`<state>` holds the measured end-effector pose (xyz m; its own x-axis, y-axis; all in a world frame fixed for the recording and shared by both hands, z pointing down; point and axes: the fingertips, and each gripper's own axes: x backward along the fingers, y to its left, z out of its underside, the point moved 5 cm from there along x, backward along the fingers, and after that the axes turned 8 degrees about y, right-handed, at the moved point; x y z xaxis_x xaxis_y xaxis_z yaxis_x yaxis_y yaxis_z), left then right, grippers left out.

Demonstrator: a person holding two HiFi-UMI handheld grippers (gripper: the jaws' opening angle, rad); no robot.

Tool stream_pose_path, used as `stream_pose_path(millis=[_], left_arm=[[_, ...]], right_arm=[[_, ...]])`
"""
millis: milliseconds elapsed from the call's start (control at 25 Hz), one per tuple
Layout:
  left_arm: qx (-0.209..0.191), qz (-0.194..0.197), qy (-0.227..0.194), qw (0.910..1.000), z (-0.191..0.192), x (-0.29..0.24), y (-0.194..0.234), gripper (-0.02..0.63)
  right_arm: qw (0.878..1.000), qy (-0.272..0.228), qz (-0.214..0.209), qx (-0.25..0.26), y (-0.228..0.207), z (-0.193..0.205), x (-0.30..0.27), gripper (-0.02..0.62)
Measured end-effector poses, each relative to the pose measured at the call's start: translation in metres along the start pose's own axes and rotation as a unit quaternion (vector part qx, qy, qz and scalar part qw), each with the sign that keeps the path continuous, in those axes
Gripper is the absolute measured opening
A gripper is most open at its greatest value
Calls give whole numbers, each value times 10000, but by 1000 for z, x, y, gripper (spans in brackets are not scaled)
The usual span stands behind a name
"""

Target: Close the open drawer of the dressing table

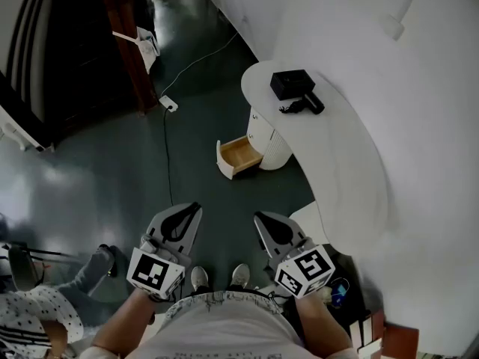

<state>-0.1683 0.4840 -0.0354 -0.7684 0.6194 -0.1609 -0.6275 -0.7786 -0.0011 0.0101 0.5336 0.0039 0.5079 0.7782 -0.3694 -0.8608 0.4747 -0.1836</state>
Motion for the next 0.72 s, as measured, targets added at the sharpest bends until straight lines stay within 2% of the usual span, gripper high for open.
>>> stream_pose_path(millis=[720], left_arm=[[-86,43,-54,9999,3,-4,-13,35]], right_arm=[[10000,-7,-13,-20,-5,8,8,9]])
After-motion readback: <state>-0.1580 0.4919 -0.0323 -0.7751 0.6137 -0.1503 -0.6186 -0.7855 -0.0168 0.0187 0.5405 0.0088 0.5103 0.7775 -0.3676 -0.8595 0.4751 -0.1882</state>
